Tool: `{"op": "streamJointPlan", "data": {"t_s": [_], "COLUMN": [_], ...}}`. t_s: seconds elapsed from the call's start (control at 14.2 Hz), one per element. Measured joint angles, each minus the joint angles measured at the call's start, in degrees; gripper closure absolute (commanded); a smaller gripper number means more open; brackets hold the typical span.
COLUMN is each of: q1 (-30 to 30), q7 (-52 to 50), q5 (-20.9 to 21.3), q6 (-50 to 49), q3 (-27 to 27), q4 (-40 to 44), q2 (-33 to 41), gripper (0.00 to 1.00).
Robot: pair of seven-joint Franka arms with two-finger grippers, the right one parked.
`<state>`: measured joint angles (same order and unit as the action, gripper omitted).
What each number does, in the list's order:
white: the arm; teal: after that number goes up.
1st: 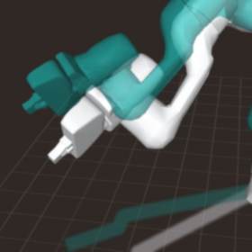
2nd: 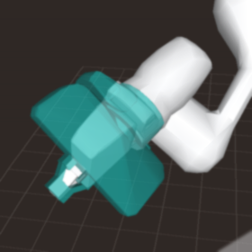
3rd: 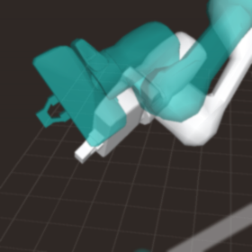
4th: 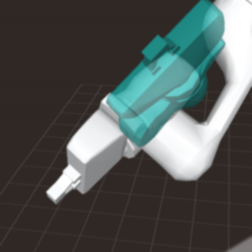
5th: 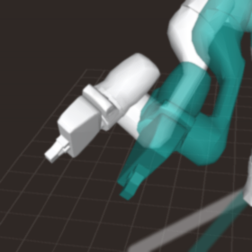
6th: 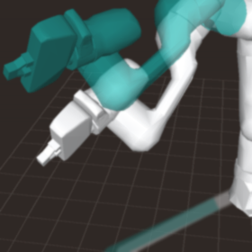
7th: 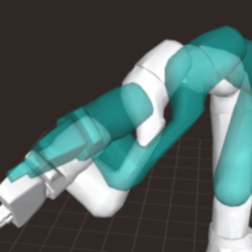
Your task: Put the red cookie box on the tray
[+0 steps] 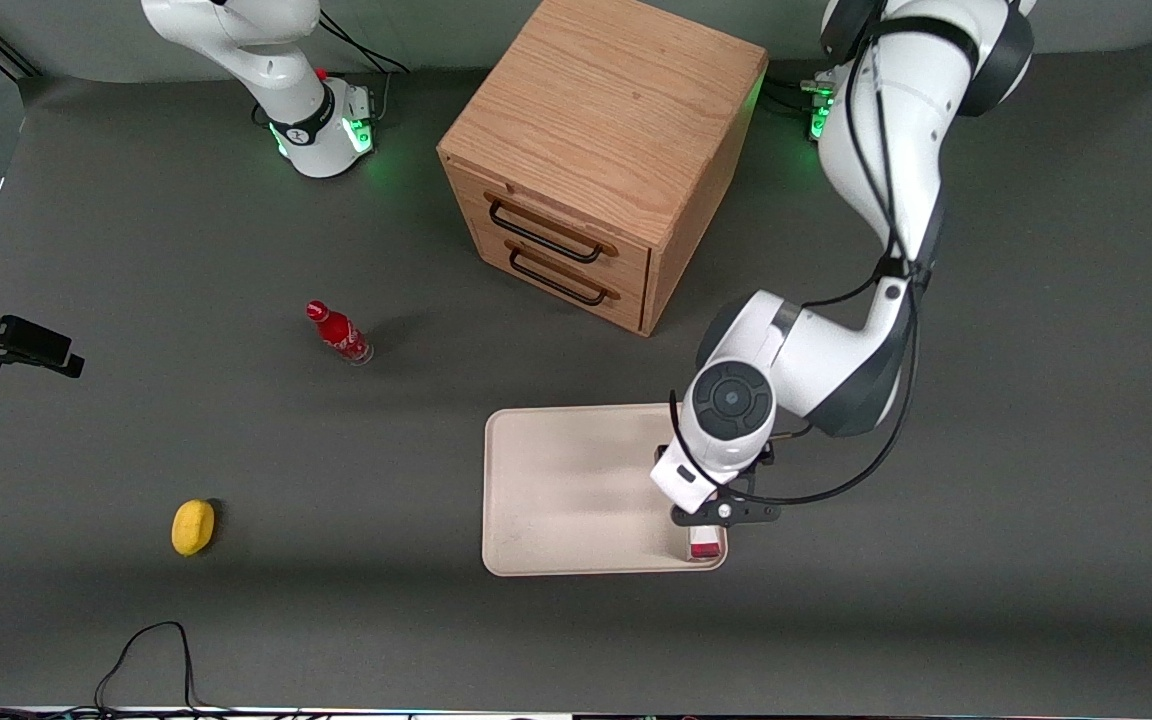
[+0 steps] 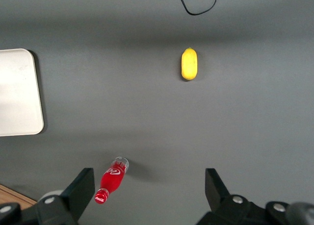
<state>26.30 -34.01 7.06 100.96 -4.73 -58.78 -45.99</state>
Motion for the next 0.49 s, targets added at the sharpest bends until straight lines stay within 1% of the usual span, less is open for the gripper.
{"op": "streamJointPlan", "data": {"t_s": [0.21,0.35,0.49], "q1": [0.02,-0.62,-3.13], "q7": [0.01,0.91,5.39], "q5": [-0.54,-1.72,-3.03], "q6": [-10.21,-16.60,-22.03], "q3": [-0.10,0.08,0.35], "q4": [0.85,0.74,-0.05], "q2": [9.32,15.37,20.07], "gripper": [0.00,0.00,0.00]}}
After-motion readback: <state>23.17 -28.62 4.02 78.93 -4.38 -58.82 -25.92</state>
